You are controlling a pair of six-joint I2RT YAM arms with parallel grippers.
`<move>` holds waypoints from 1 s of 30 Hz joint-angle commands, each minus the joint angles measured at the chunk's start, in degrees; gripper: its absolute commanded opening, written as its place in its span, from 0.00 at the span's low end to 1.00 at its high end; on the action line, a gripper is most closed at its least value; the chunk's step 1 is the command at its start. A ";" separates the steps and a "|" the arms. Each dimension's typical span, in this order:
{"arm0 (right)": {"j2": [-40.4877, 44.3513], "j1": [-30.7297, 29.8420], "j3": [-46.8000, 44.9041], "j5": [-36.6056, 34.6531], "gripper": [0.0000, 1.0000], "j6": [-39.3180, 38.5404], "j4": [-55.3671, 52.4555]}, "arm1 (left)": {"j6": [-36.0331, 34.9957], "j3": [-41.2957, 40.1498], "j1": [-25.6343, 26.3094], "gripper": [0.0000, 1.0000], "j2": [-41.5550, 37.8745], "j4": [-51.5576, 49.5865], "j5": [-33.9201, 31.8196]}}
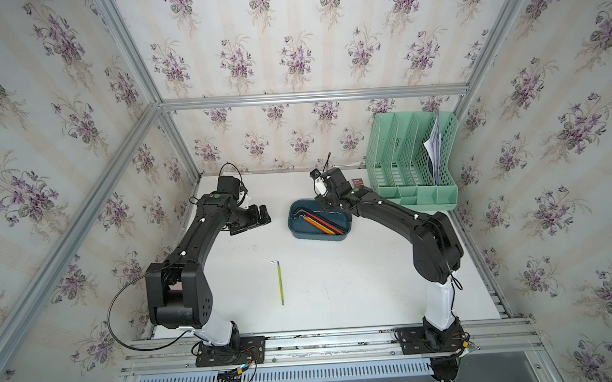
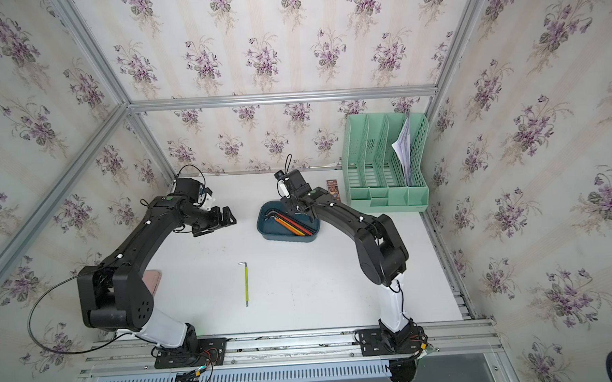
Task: Put the hex key on the desktop into the storage box
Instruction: Place the Allen key in the storage box, then pick up the Allen key from the center of the board.
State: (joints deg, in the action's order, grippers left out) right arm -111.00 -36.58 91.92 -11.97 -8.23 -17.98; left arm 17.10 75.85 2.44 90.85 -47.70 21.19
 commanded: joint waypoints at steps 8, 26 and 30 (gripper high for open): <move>13.18 4.94 -8.45 -5.81 0.54 7.85 0.25 | 0.65 0.21 -0.06 0.99 -0.31 0.65 2.16; 14.11 -16.61 -24.00 13.18 0.50 39.86 1.83 | -0.62 1.84 -3.03 0.99 -1.87 -0.56 -1.94; 8.62 -23.94 -22.10 8.89 0.50 46.04 -1.19 | -0.40 1.42 -3.54 0.99 -2.66 -0.09 -1.17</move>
State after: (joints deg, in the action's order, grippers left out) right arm -100.01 -57.63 68.73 0.84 30.50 -16.01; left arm 16.93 77.14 -0.95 88.75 -47.79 18.92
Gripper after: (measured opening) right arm 0.502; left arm 0.992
